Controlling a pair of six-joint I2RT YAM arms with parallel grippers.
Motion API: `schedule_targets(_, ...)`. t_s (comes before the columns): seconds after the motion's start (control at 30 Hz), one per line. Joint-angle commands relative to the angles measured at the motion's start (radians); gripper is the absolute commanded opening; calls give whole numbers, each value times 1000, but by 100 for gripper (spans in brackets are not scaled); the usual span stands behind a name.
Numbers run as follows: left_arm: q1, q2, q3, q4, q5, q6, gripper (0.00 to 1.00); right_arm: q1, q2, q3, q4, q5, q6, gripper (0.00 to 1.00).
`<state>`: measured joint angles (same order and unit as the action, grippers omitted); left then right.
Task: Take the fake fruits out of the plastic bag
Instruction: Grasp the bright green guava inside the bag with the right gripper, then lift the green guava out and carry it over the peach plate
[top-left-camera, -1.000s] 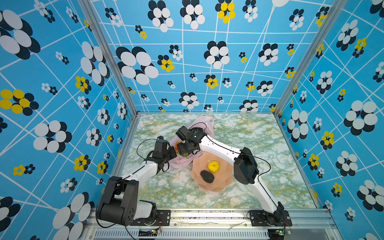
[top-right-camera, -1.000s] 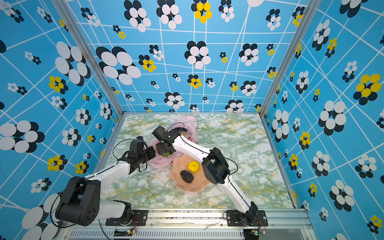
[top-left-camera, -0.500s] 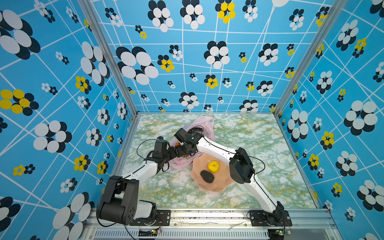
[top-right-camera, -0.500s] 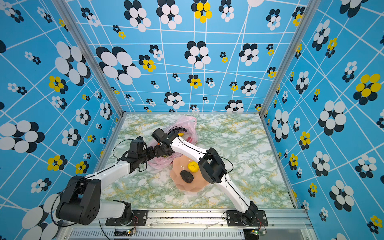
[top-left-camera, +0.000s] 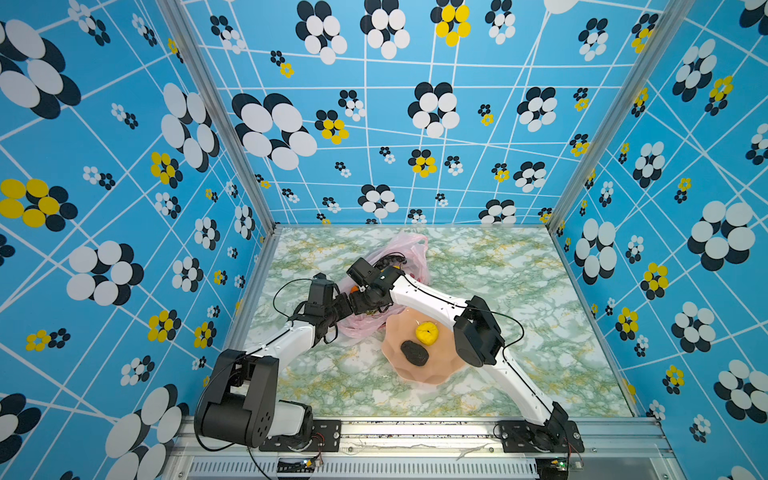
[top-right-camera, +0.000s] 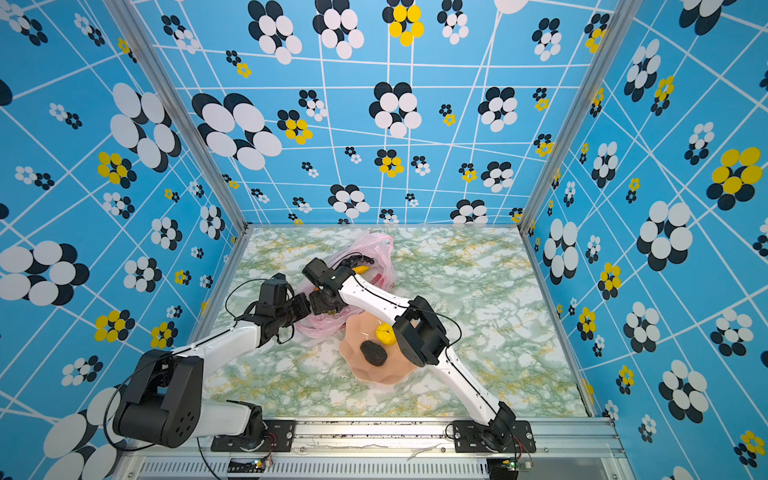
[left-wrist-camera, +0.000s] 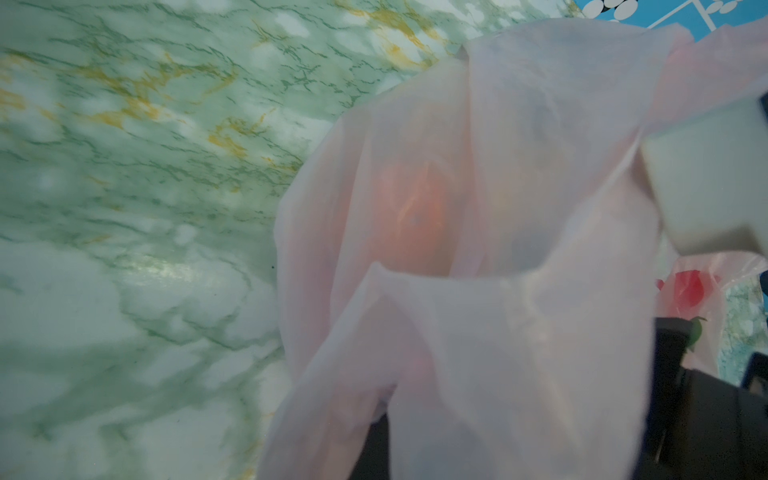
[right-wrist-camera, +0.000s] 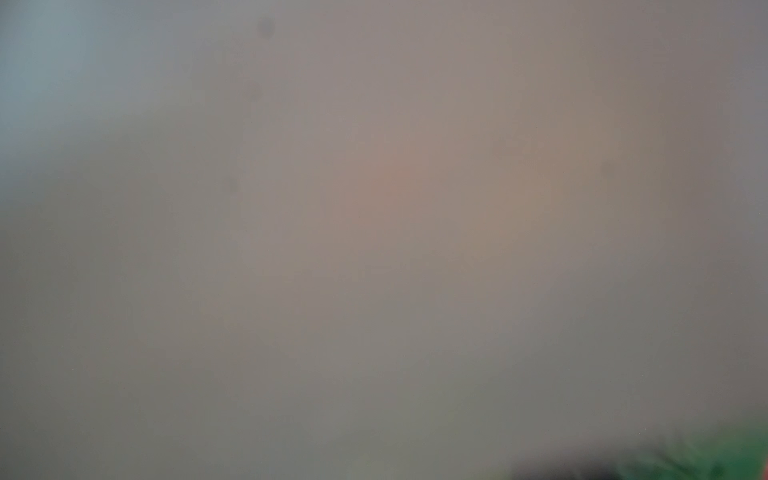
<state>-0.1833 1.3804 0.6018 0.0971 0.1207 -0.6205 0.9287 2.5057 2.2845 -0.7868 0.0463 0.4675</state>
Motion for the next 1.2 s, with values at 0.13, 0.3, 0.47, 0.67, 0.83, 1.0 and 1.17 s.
schedule_targets(0.13, 8, 17, -8, -8, 9, 5, 0, -5, -12, 21, -52, 57, -40, 64)
schedule_targets(0.3, 8, 23, -3, -7, 16, 8, 0, -10, -36, 18, -54, 66, -55, 61)
schedule_targets(0.47, 8, 25, 0, -11, 17, 12, 0, -12, -85, 8, -65, 54, -89, 60)
schedule_targets(0.67, 8, 31, 3, -7, 26, 14, 0, -11, -201, -56, -47, 43, -117, 60)
schedule_targets(0.83, 7, 31, 3, -5, 27, 17, 0, -12, -290, -124, -34, 41, -127, 60)
schedule_targets(1.0, 7, 25, 1, -2, 27, 20, 0, -9, -394, -211, -21, 44, -133, 60)
schedule_targets(1.17, 7, 20, -1, 1, 28, 20, 0, -4, -504, -323, -15, 50, -130, 60)
